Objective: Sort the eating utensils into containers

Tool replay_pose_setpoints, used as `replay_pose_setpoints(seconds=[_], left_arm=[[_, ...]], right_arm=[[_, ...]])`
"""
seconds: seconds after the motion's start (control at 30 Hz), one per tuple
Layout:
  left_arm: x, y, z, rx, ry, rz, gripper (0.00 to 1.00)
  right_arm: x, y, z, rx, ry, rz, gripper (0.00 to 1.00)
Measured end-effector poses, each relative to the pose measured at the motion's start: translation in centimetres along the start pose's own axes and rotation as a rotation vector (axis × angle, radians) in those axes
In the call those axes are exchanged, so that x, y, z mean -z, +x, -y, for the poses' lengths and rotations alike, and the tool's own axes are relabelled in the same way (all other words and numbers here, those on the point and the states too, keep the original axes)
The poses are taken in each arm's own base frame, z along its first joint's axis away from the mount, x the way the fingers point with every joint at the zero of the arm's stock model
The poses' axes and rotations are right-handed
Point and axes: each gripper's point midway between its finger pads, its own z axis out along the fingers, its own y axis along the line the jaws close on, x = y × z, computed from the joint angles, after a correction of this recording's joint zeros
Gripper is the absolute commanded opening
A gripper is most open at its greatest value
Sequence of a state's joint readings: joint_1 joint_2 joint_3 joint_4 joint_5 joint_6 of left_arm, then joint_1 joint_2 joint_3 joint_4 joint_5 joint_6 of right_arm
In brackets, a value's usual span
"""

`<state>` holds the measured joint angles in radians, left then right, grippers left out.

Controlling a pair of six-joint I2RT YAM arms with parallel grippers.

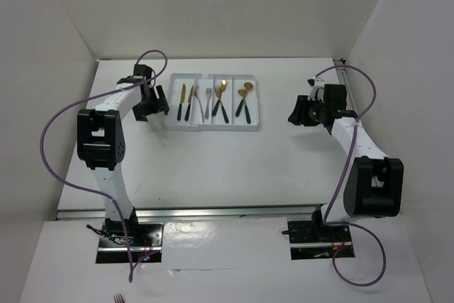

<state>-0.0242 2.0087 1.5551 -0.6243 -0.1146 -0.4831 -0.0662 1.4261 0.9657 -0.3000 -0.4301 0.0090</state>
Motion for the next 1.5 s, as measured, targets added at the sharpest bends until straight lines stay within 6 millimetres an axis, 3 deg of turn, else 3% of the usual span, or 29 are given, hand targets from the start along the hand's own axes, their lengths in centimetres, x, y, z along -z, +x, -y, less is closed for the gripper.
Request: replay_pose_setpoints(seconds=[0.27, 0.5, 0.8, 1.07, 1.5], left_arm=[[1.2, 0.1, 0.3, 0.066, 0.134, -0.014, 0.89], [3.0, -1.3, 0.8, 0.093, 0.167, 0.044, 0.98], [2.0, -1.7, -1.0, 0.127, 0.043, 0.057, 0.94], [0.4, -2.6, -0.8, 0.119, 0.002, 0.062, 0.94], [-2.6, -1.2, -2.1, 0.116, -0.114, 0.023, 0.96]], right_arm=[[-1.0, 0.1, 0.5, -0.008, 0.001, -0.024, 0.50], [-1.0, -0.6, 0.4, -0.003, -0.001, -0.013, 0.50], [-1.2, -0.5, 0.5, -0.007, -0.003, -0.021, 0.50], [-1.6, -0.2, 0.7, -0.012, -0.003, -0.032, 0.50], [-2.0, -0.1, 0.9, -0.018, -0.002, -0.046, 0.50]])
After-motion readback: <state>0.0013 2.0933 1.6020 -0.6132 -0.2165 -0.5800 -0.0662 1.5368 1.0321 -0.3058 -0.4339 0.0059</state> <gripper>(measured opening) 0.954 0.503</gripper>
